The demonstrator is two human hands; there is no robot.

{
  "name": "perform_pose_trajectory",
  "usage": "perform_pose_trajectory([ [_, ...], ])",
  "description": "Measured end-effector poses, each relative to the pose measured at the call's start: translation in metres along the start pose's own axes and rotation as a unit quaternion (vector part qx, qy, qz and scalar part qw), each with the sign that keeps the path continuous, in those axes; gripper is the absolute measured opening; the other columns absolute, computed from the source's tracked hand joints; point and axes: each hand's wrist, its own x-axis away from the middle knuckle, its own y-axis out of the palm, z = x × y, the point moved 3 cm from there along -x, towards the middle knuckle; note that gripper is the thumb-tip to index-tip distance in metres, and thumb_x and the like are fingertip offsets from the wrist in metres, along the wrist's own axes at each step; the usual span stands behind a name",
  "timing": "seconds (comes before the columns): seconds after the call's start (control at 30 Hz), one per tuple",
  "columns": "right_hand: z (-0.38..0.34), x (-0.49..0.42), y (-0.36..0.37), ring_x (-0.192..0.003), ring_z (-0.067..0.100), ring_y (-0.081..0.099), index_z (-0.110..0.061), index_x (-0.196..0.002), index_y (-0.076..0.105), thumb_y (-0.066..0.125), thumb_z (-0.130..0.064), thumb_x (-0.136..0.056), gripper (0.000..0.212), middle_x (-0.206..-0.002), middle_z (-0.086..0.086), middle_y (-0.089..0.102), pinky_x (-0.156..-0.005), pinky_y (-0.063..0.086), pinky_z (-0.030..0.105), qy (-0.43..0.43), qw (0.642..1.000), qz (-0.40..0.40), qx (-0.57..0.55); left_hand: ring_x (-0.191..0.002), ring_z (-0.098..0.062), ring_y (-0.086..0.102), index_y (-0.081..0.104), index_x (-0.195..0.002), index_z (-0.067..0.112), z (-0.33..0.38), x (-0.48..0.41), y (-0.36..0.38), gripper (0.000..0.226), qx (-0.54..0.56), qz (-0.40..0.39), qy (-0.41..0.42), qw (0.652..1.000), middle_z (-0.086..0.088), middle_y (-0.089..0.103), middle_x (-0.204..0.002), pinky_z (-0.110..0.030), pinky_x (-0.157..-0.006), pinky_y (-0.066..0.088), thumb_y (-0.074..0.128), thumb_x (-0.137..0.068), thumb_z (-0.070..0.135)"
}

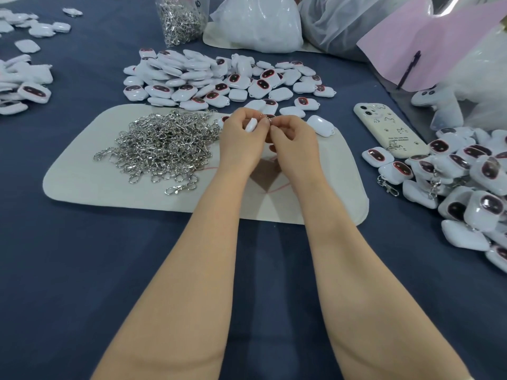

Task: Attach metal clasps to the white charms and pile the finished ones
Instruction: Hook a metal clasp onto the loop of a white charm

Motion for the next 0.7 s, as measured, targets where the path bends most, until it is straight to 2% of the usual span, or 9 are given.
perform_pose_trajectory([
  [0.1, -0.0009, 0.0014, 0.0018, -0.094, 0.016, 0.066, -0.009, -0.103, 0.062, 0.051, -0.005, -0.087, 0.020, -0.097, 0.005, 0.070, -0.085, 0.050, 0.030, 0.009, 1.000, -0.017, -0.014, -0.096, -0.024, 0.063, 0.056, -0.079, 0.023, -0.0019, -0.0023, -0.0014, 0.013, 0.014, 0.012, -0.003, 1.000, 0.000, 0.062, -0.090, -0.042, -0.091, 0.051, 0.059, -0.089, 0.015],
  [0.2, -0.0001, 0.0015, 0.0024, -0.094, 0.017, 0.065, -0.009, -0.105, 0.061, 0.055, -0.007, -0.088, 0.018, -0.098, 0.006, 0.068, -0.074, 0.048, 0.028, 0.008, 1.000, -0.020, -0.014, -0.066, -0.012, 0.058, 0.057, -0.074, 0.020, -0.0027, -0.0031, -0.0017, 0.018, 0.065, 0.012, -0.024, 0.998, 0.001, 0.059, -0.072, -0.029, -0.072, 0.052, 0.059, -0.089, 0.012],
  [0.23, 0.0002, 0.0013, 0.0018, -0.091, 0.017, 0.064, -0.009, -0.103, 0.061, 0.056, -0.007, -0.088, 0.016, -0.097, 0.006, 0.068, -0.071, 0.047, 0.027, 0.005, 1.000, -0.016, -0.014, -0.061, -0.010, 0.055, 0.057, -0.073, 0.020, -0.0027, -0.0030, -0.0016, 0.019, 0.076, 0.010, -0.029, 0.997, 0.001, 0.058, -0.069, -0.028, -0.068, 0.050, 0.059, -0.089, 0.011],
  [0.33, 0.0015, -0.0001, -0.0011, -0.079, 0.013, 0.061, -0.012, -0.092, 0.061, 0.055, -0.006, -0.089, 0.009, -0.086, 0.005, 0.067, -0.079, 0.052, 0.034, -0.001, 1.000, 0.004, -0.013, -0.064, -0.011, 0.056, 0.059, -0.076, 0.018, -0.0031, -0.0017, -0.0013, 0.015, 0.068, 0.006, -0.031, 0.997, 0.000, 0.059, -0.069, -0.028, -0.070, 0.050, 0.059, -0.089, 0.011],
  [0.47, 0.0027, -0.0017, -0.0033, -0.076, 0.009, 0.060, -0.025, -0.080, 0.057, 0.054, -0.009, -0.091, 0.020, -0.078, -0.006, 0.064, -0.085, 0.053, 0.036, -0.008, 0.999, 0.037, -0.016, -0.075, -0.015, 0.059, 0.058, -0.077, 0.021, -0.0027, -0.0010, -0.0012, 0.014, 0.036, -0.003, -0.011, 0.999, 0.000, 0.061, -0.076, -0.034, -0.082, 0.052, 0.058, -0.089, 0.014],
  [0.57, 0.0026, -0.0029, -0.0050, -0.082, 0.013, 0.061, -0.026, -0.079, 0.054, 0.052, -0.009, -0.093, 0.022, -0.081, -0.004, 0.064, -0.085, 0.052, 0.040, -0.012, 0.997, 0.064, -0.031, -0.081, -0.017, 0.058, 0.059, -0.084, 0.019, -0.0012, -0.0007, 0.0000, 0.007, -0.009, -0.014, 0.012, 1.000, -0.001, 0.062, -0.081, -0.040, -0.086, 0.050, 0.057, -0.090, 0.015],
  [0.7, 0.0020, -0.0034, -0.0052, -0.080, 0.013, 0.061, -0.025, -0.080, 0.055, 0.051, -0.009, -0.093, 0.021, -0.085, 0.000, 0.066, -0.083, 0.053, 0.039, -0.016, 0.998, 0.063, -0.026, -0.081, -0.016, 0.057, 0.058, -0.084, 0.020, -0.0006, 0.0011, 0.0022, 0.007, -0.017, -0.025, 0.014, 0.999, -0.001, 0.063, -0.083, -0.040, -0.082, 0.051, 0.056, -0.090, 0.018],
])
